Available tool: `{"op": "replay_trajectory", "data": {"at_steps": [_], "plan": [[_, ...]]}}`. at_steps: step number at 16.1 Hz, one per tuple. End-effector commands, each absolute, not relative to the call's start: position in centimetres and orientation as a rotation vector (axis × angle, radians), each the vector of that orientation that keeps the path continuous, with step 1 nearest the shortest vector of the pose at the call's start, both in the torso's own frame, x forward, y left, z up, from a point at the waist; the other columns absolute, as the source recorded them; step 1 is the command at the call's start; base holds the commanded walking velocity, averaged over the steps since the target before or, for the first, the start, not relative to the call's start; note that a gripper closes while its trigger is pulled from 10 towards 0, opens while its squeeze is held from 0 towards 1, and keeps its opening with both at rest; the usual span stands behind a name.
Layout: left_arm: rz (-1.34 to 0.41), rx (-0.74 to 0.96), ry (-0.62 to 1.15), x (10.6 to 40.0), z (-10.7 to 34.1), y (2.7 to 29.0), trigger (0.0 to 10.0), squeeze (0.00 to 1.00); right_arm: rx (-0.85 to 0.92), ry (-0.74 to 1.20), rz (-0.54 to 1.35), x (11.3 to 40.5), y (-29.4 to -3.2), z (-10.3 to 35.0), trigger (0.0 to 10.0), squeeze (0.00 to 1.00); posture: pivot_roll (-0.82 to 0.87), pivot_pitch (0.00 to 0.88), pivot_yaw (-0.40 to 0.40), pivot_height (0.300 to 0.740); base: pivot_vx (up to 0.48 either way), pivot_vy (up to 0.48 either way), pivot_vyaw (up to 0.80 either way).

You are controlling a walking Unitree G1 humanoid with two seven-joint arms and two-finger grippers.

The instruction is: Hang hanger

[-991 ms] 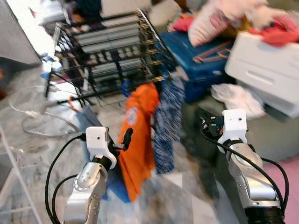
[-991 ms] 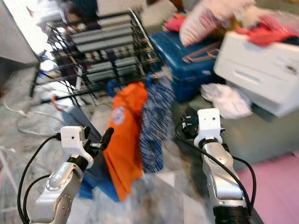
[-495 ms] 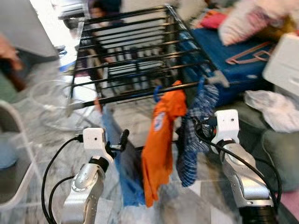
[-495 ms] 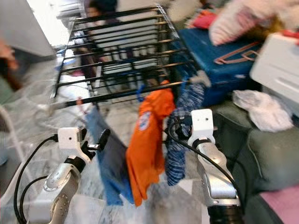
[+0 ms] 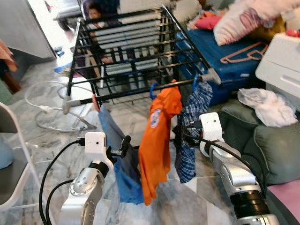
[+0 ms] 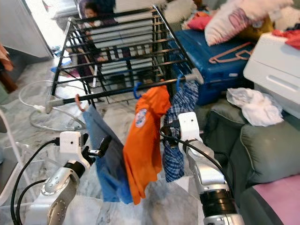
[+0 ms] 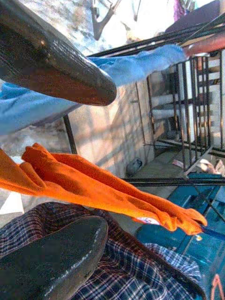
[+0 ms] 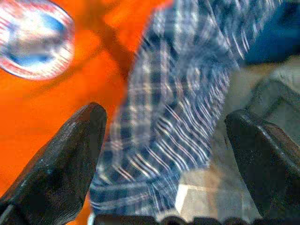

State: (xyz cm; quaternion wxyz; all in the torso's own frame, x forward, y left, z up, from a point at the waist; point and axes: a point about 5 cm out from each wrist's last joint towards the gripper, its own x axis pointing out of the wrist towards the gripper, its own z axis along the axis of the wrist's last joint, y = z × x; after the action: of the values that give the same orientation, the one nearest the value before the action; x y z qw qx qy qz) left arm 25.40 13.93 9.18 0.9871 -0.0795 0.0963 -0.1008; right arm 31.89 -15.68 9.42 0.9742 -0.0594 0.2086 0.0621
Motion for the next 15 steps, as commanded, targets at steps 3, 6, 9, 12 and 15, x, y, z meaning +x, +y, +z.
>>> {"op": "replay_trajectory", "data": {"at_steps": [3,6,9,12,15], "plan": [[-0.21,-0.14,0.218,25.0,9.2,14.3,10.0,0.0,-0.097,0.48,0.143,32.4,-16.1,9.0,10.0,0.0,-0.1,0.053,0.131,0.74,0.0,0.0,0.0],[-0.222,-0.145,0.225,25.0,9.2,14.1,10.0,0.0,-0.129,0.503,0.132,32.3,-17.0,8.5,10.0,0.0,-0.1,0.059,0.13,0.74,0.0,0.0,0.0],[-0.225,-0.152,0.23,25.1,9.3,13.9,10.0,0.0,-0.25,0.478,0.044,32.6,-19.7,8.9,10.0,0.0,-0.11,0.065,0.128,0.74,0.0,0.0,0.0],[-0.223,-0.156,0.23,25.2,9.3,13.8,10.0,0.0,-0.227,0.325,-0.023,33.6,-20.1,11.3,10.0,0.0,-0.11,0.066,0.127,0.74,0.0,0.0,0.0],[-0.222,-0.155,0.221,25.4,9.5,13.8,10.0,0.0,-0.173,0.188,-0.003,34.4,-18.9,13.5,10.0,0.0,-0.11,0.07,0.125,0.74,0.0,0.0,0.0]]}}
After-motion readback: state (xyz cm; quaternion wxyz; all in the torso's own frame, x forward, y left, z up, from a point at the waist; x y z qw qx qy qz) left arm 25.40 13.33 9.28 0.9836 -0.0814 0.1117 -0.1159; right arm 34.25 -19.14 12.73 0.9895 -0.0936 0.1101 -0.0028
